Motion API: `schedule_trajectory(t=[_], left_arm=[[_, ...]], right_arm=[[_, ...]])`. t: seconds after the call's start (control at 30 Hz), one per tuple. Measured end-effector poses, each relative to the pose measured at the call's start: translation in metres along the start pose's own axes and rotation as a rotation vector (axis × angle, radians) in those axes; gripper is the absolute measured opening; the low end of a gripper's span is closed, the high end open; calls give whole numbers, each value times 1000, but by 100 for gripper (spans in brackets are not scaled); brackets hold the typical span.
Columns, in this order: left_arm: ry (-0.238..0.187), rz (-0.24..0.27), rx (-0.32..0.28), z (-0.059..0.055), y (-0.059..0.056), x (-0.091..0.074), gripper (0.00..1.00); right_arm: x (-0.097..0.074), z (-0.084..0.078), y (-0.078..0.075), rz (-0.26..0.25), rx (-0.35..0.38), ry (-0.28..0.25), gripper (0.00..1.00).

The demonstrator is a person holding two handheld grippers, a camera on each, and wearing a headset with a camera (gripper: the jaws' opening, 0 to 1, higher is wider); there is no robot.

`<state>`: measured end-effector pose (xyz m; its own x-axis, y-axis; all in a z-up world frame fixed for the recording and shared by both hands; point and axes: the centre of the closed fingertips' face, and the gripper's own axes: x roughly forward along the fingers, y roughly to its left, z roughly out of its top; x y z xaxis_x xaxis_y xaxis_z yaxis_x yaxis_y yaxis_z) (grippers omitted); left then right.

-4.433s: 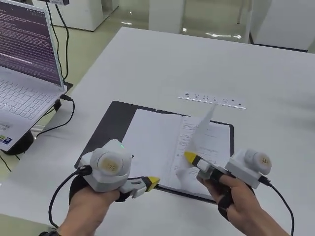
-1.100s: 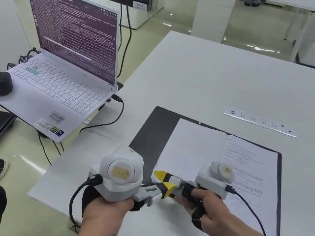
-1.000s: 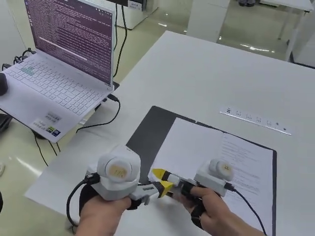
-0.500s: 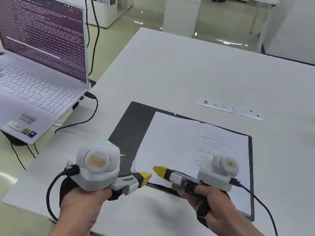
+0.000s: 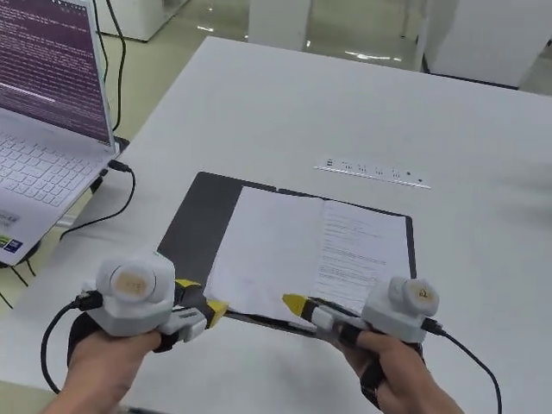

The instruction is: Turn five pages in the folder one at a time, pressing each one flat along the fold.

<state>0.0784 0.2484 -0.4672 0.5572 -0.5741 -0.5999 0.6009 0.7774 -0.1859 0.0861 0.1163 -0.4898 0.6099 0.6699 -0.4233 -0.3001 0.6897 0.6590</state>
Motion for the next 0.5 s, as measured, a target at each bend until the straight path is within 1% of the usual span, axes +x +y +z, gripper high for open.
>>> schedule_trajectory(t=[0.03,0.13,0.2,0.23,0.3,0.37,0.5], left_arm=[[7,-4,10,-1,1,3,26],[17,-11,16,-2,2,8,23],[22,-16,16,-3,4,13,20],[21,-19,16,-2,5,15,19],[10,-39,-7,1,6,21,16],[5,-43,-4,2,8,25,13],[17,-42,5,3,14,36,9]], right_arm=[[-4,-1,-3,-8,-3,1,32],[-13,-1,-8,-27,-8,-4,32],[-20,1,-11,-36,-4,-17,32],[-23,2,-13,-41,-6,-20,32],[-28,1,-16,-52,-14,-17,31],[-34,0,-20,-60,-14,-18,31],[-48,-6,-26,-78,-10,-18,30]])
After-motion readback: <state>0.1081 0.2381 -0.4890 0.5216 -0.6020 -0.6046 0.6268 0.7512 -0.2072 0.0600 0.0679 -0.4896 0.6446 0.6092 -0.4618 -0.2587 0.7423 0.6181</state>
